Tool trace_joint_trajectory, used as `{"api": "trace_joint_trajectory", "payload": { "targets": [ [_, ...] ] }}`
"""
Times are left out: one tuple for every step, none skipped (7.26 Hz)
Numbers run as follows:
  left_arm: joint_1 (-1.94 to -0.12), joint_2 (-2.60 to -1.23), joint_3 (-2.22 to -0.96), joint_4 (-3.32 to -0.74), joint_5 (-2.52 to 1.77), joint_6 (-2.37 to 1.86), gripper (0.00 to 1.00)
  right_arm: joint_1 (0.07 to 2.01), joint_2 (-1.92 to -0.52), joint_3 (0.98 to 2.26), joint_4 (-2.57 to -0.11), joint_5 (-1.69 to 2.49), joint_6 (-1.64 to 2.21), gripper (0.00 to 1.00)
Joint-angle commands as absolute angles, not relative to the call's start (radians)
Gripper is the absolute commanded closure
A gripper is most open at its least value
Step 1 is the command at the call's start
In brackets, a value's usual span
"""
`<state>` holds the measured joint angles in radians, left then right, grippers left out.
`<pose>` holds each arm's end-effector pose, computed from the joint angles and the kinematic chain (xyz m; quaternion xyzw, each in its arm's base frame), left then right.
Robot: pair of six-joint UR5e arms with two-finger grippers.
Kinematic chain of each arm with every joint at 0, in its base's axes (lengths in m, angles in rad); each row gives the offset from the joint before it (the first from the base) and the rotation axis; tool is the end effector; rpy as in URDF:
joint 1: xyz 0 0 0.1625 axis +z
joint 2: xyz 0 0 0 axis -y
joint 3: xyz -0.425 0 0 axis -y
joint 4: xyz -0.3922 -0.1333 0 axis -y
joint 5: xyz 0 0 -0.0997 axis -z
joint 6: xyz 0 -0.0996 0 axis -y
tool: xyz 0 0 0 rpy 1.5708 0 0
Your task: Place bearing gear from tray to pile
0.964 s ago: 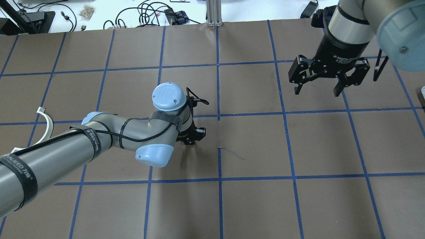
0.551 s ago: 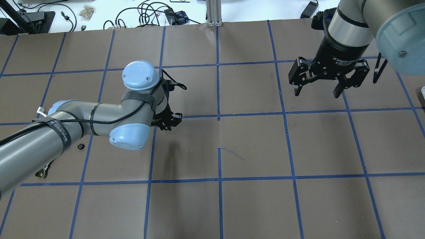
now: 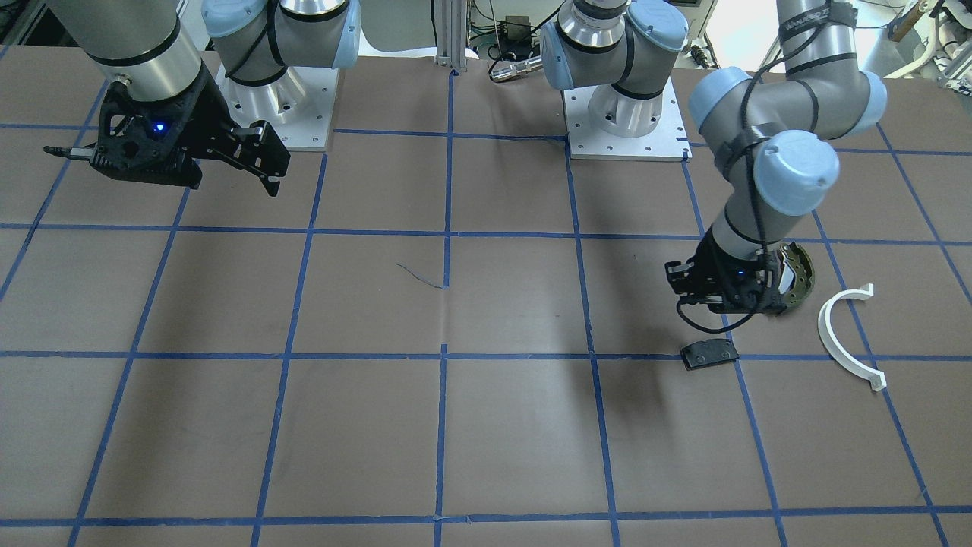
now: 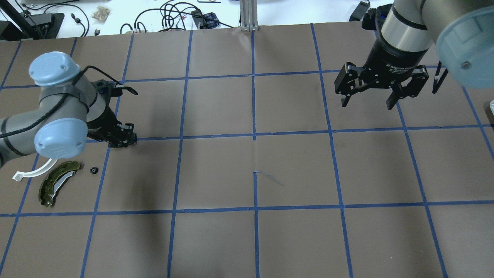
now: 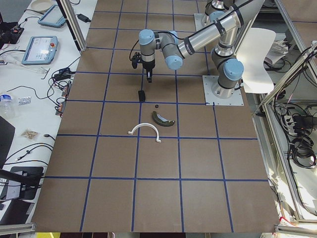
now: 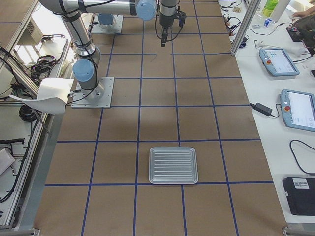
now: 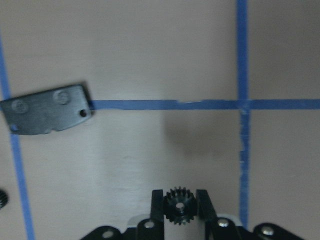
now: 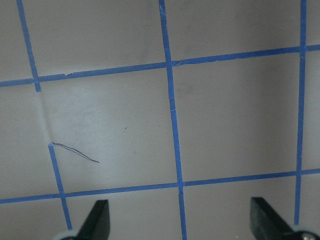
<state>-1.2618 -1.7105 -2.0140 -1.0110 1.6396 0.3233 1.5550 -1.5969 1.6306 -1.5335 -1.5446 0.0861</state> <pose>0.0267 -0.4995 0.2658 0.0075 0.9993 0.0217 0.0291 0.1284 -0.4754 0.4678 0.0514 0.9980 0.0359 0.0118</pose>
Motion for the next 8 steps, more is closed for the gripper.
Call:
{"api": "trace_joint_trajectory", "payload": {
  "targets": [
    [-1.111, -1.732, -2.019, -1.000, 1.638, 0.507, 1.00, 1.554, -1.598, 1.631, -1.534, -1.542, 0.083, 0.00],
    [-1.103, -1.726, -2.025, -1.000, 1.640, 0.505, 0.94, 1.555, -1.598, 1.632, -1.534, -1.542, 0.081, 0.00],
    [-1.103, -1.727, -2.035, -0.999, 1.640, 0.503, 0.81, 1.554, -1.598, 1.632, -1.534, -1.542, 0.078, 0.00],
    [-1.104, -1.723, -2.043, -0.999, 1.637, 0.511, 0.01, 1.554, -1.597, 1.632, -1.534, -1.543, 0.075, 0.00],
    [-1.106, -1.723, -2.046, -0.999, 1.638, 0.509, 0.00, 1.554, -1.597, 1.634, -1.535, -1.543, 0.075, 0.00],
    [-1.111, -1.717, -2.046, -0.999, 1.638, 0.508, 0.00, 1.554, -1.597, 1.634, -1.536, -1.543, 0.075, 0.00],
    [-1.111, -1.720, -2.046, -0.999, 1.638, 0.508, 0.00, 1.554, -1.597, 1.634, -1.536, -1.543, 0.077, 0.00],
    [-1.121, -1.712, -2.040, -1.000, 1.640, 0.500, 0.00, 1.554, -1.597, 1.637, -1.526, -1.546, 0.075, 0.00]
  ]
}}
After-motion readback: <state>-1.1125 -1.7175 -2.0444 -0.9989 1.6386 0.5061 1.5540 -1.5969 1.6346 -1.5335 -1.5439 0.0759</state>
